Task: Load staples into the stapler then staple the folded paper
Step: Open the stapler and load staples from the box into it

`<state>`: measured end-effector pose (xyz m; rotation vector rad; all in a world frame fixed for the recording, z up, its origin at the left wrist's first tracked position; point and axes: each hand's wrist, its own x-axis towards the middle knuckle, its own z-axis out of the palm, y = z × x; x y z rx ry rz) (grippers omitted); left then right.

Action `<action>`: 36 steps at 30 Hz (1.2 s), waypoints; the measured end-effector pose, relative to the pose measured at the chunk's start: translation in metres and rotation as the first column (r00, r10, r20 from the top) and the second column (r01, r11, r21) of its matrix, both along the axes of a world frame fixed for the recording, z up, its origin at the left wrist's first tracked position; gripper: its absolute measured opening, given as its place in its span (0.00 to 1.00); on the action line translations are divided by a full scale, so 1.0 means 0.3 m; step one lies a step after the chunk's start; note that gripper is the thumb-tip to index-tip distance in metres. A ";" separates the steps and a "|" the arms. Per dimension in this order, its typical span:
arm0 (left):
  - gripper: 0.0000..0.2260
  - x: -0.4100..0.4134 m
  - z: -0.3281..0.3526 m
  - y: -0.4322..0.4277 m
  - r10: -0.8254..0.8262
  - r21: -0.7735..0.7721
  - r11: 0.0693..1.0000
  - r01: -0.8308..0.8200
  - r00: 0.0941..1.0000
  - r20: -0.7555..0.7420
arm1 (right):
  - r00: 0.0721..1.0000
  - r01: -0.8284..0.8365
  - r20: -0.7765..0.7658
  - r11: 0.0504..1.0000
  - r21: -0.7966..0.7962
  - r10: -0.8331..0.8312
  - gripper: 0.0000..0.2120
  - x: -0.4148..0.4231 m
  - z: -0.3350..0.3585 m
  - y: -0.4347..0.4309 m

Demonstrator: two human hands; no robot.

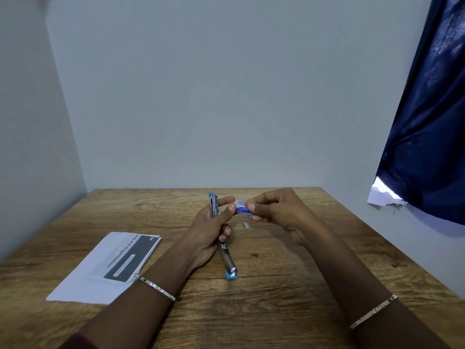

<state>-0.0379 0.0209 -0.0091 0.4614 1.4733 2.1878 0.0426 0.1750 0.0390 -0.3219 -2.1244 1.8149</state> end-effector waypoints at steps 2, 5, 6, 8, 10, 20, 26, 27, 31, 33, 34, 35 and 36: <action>0.15 -0.002 0.004 -0.005 -0.005 0.004 1.000 0.005 0.999 0.033 | 0.990 0.135 0.033 0.990 0.040 -0.137 0.02 0.009 0.008 0.021; 0.17 -0.007 0.013 -0.014 -0.034 -0.007 0.999 0.034 0.997 0.070 | 0.938 0.270 0.129 0.911 0.312 -0.323 0.02 0.024 0.006 0.051; 0.18 -0.007 0.016 -0.016 -0.049 0.000 0.999 0.049 0.995 0.087 | 0.925 0.270 0.168 0.900 0.341 -0.341 0.03 0.026 0.006 0.053; 0.19 -0.006 0.018 -0.017 -0.080 0.023 0.997 0.078 0.990 0.114 | 0.904 0.262 0.247 0.909 0.324 -0.348 0.04 0.027 0.008 0.043; 0.19 -0.005 0.018 -0.018 -0.101 0.038 0.995 0.097 0.986 0.131 | 0.882 0.251 0.311 0.912 0.326 -0.354 0.05 0.024 0.012 0.030; 0.19 0.000 0.033 -0.026 -0.137 0.123 0.986 0.114 0.969 0.205 | 0.908 0.196 0.205 0.801 0.566 -0.367 0.01 0.021 0.003 0.037; 0.20 0.019 0.046 -0.018 -0.152 0.210 0.974 0.086 0.933 0.327 | 0.970 0.060 -0.244 0.943 0.328 0.023 0.06 0.013 0.019 -0.004; 0.20 0.024 0.047 -0.016 -0.154 0.220 0.972 0.080 0.925 0.346 | 0.966 0.013 -0.250 0.949 0.314 0.069 0.07 0.009 0.015 -0.014; 0.18 0.037 0.049 -0.007 -0.145 0.241 0.969 0.048 0.904 0.402 | 0.962 -0.076 -0.231 0.957 0.282 0.144 0.08 -0.008 -0.014 -0.046; 0.18 0.043 0.050 -0.005 -0.149 0.246 0.968 0.049 0.902 0.406 | 0.959 -0.131 -0.222 0.968 0.214 0.179 0.08 -0.008 -0.024 -0.055; 0.18 0.047 0.051 -0.005 -0.153 0.252 0.966 0.050 0.900 0.409 | 0.956 -0.160 -0.218 0.971 0.179 0.197 0.09 -0.007 -0.027 -0.058; 0.19 0.050 0.053 -0.005 -0.159 0.261 0.964 0.051 0.897 0.413 | 0.954 -0.180 -0.213 0.972 0.150 0.210 0.09 -0.008 -0.030 -0.061; 0.20 0.053 0.054 -0.005 -0.164 0.268 0.962 0.052 0.894 0.417 | 0.954 -0.192 -0.209 0.973 0.129 0.216 0.10 -0.009 -0.031 -0.063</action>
